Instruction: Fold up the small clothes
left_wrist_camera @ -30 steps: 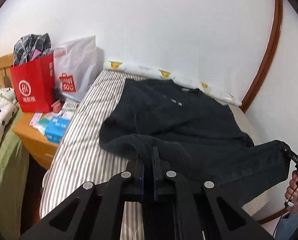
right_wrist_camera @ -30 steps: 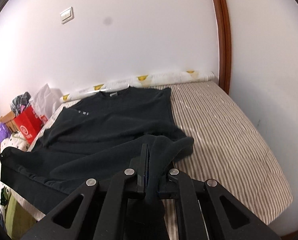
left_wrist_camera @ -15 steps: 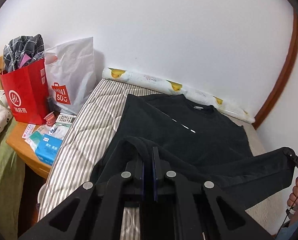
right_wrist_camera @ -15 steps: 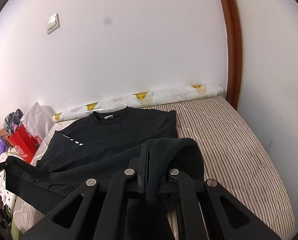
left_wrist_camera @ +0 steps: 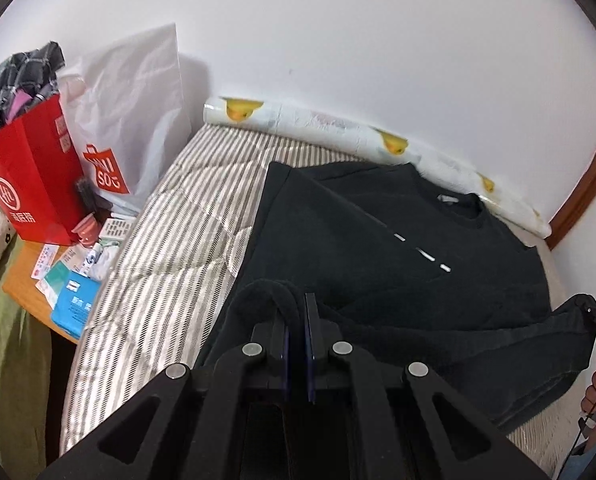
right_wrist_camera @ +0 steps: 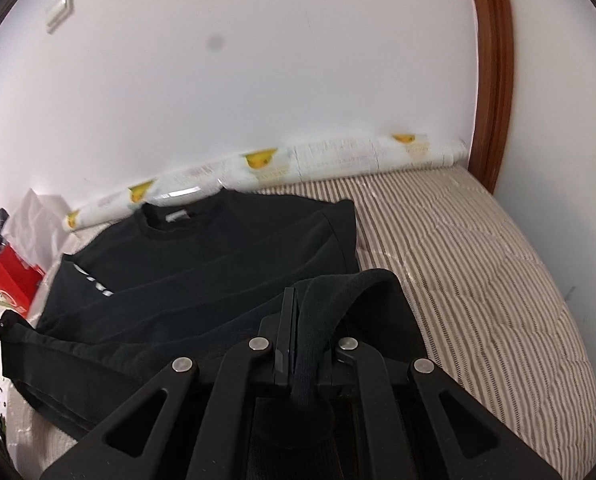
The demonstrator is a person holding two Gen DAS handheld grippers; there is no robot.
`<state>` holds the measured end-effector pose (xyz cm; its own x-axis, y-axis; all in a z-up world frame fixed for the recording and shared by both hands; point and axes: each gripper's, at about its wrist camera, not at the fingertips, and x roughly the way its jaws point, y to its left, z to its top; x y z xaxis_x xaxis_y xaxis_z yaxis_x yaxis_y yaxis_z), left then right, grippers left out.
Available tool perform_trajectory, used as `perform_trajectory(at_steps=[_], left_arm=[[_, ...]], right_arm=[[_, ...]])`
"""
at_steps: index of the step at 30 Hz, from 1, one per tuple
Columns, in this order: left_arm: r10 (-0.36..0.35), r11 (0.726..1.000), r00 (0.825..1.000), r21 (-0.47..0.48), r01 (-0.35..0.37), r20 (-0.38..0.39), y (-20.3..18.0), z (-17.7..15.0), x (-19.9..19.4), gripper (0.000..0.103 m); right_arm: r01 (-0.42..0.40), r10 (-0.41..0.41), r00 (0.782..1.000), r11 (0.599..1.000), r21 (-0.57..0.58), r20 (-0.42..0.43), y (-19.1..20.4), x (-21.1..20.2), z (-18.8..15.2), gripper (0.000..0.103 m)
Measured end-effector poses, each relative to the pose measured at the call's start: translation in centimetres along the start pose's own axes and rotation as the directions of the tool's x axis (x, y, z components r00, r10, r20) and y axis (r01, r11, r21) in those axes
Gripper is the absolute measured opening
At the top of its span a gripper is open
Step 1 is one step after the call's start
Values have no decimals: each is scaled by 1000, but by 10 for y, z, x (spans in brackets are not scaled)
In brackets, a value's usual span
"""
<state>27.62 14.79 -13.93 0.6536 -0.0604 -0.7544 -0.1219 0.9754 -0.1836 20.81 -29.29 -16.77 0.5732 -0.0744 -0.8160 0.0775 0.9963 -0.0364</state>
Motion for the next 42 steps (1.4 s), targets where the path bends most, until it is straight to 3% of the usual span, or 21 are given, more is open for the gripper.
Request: perform_trajectory(at_steps=[12, 15, 17, 20, 25, 31, 37, 42], left_arm=[[24, 999, 998, 30, -23, -57, -6, 1, 27, 8], [37, 998, 997, 47, -34, -64, -9, -1, 23, 9], [51, 997, 997, 54, -48, -66, -10, -3, 19, 13], [52, 997, 997, 57, -49, -55, -10, -9, 7, 25], [32, 997, 999, 65, -30, -30, -9, -27, -18, 58], [-6, 999, 999, 41, 8, -39, 2, -61, -44, 59], [-117, 992, 989, -63, 111, -91, 26, -96, -54, 60], [-158, 982, 982, -119, 146, -101, 37, -109, -48, 60]], right_arm=[[68, -73, 992, 997, -46, -108, 2, 59, -7, 6], [65, -72, 990, 996, -59, -119, 2, 53, -11, 13], [76, -86, 989, 993, -86, -121, 3, 43, -15, 28], [91, -101, 991, 990, -111, -91, 1, 21, -23, 43], [65, -70, 996, 994, -90, -50, -7, -23, -42, 52], [73, -76, 996, 995, -71, -50, -7, -57, -75, 53], [45, -46, 990, 999, -9, -137, -20, -60, -111, 53], [23, -18, 988, 999, 29, -156, -23, -58, -124, 53]])
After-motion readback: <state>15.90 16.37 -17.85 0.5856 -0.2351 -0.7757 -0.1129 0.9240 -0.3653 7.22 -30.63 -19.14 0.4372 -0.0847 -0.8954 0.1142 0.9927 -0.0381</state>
